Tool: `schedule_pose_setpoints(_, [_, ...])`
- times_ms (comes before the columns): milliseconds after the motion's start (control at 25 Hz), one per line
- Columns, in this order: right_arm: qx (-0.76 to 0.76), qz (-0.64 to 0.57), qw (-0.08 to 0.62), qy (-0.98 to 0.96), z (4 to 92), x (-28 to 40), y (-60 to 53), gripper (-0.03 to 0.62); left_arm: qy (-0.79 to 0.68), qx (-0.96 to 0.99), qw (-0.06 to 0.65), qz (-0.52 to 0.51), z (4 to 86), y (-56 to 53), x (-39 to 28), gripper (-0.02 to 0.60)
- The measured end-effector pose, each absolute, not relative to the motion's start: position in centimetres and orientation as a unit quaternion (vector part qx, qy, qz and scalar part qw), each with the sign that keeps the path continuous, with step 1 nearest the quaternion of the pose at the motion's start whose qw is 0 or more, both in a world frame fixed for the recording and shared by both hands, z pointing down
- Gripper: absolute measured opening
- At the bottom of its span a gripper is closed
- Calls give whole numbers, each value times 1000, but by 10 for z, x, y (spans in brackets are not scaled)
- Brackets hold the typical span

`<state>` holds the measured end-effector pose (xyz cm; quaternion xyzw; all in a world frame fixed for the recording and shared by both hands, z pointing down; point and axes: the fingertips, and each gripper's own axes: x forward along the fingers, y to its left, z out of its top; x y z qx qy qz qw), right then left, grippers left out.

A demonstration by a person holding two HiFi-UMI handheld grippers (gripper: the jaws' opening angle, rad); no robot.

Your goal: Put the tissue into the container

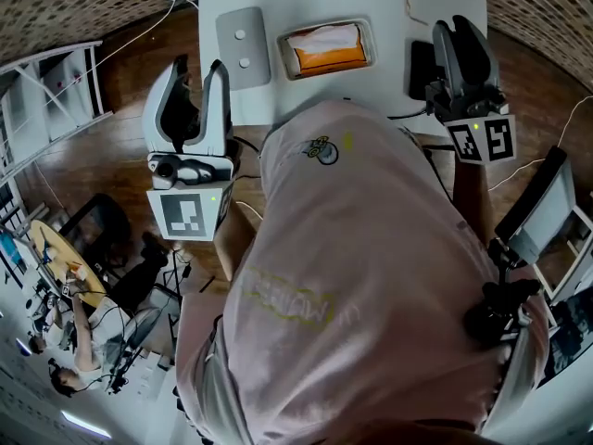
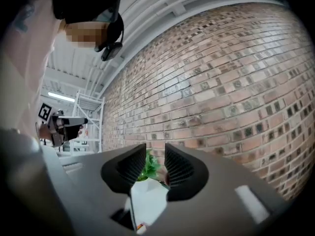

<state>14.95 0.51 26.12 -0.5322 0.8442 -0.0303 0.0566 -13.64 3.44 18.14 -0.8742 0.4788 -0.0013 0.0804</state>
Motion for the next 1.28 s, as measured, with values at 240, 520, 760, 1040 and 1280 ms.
schedule_pose_setpoints(240, [-351, 160, -223, 895, 346, 90, 21, 114, 257, -915, 115, -288, 324, 66, -110, 219])
schedule_pose_setpoints(520, [-92, 198, -418, 882, 468, 94, 23, 143, 24, -799, 220, -559, 475, 25, -151, 288])
schedule_pose_setpoints(760, [21, 211, -452, 867, 519, 77, 17, 143, -89, -795, 220, -558, 533, 15, -120, 244])
schedule_pose_setpoints(1040, [96, 196, -456, 862, 542, 59, 9, 141, -166, -785, 234, -549, 564, 4, -96, 244])
schedule_pose_setpoints(1280, [153, 183, -454, 859, 549, 48, 9, 141, -223, -784, 227, -533, 566, 13, -85, 184])
